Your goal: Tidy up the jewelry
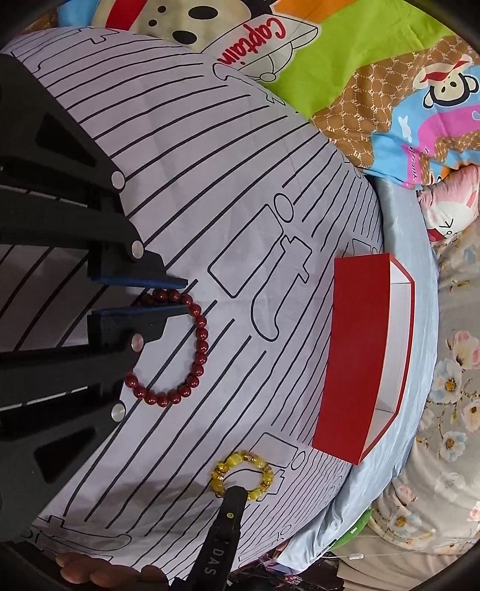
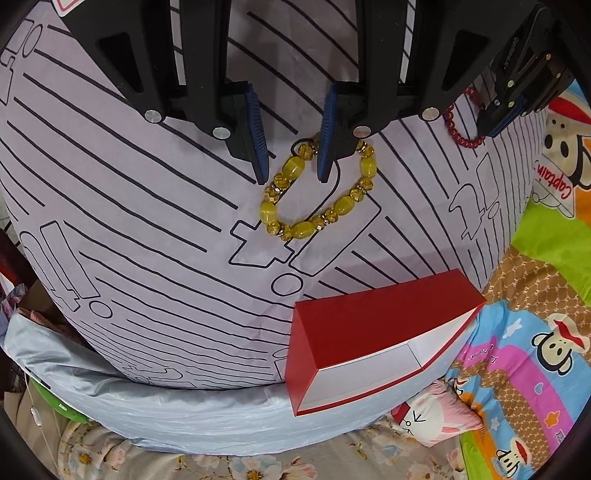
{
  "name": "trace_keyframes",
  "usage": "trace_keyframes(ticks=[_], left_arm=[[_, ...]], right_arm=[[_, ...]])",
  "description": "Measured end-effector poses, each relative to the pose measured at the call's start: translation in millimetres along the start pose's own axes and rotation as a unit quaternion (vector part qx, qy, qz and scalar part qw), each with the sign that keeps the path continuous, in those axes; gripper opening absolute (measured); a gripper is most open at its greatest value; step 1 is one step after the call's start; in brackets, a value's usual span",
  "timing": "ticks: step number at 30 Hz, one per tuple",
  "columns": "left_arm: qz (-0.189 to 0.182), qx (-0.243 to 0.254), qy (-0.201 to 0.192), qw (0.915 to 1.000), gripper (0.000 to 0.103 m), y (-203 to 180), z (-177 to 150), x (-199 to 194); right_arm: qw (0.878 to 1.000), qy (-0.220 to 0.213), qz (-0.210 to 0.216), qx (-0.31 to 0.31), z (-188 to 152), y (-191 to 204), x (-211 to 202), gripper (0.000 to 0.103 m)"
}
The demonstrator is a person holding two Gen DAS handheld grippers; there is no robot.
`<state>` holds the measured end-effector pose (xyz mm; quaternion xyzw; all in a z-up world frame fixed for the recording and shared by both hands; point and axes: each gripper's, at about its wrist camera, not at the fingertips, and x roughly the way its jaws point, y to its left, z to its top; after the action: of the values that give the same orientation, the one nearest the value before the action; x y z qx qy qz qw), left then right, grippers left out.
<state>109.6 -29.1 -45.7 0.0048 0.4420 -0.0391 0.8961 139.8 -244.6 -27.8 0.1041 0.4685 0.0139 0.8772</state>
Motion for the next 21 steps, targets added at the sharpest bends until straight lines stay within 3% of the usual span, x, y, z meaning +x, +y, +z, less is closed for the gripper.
trace_keyframes(ticks=[6,9,11,21], left_arm=[[0.001,0.0,-0.003,1.0,0.008,-0.3,-0.4,0.8],[0.001,0.0,-0.004,1.0,0.008,-0.6,-0.8,0.7],[0.001,-0.001,-0.003,1.0,0.008,-0.7,-0.6,0.6],[-0.011,-0.012,0.015,0.9998,0.008,2.9,2.0,-1.8]], right_arm=[[1.0,-0.01,-0.016,-0.017,1.2,7.2,3.7,0.027],[0.999,-0.015,-0.029,-0.024,1.9,10.2,4.9,0.023],[0.999,-0.016,-0.039,-0.03,1.2,10.1,4.8,0.014],[1.0,-0.009,-0.015,-0.022,-3.3,9.3,-8.8,0.01]])
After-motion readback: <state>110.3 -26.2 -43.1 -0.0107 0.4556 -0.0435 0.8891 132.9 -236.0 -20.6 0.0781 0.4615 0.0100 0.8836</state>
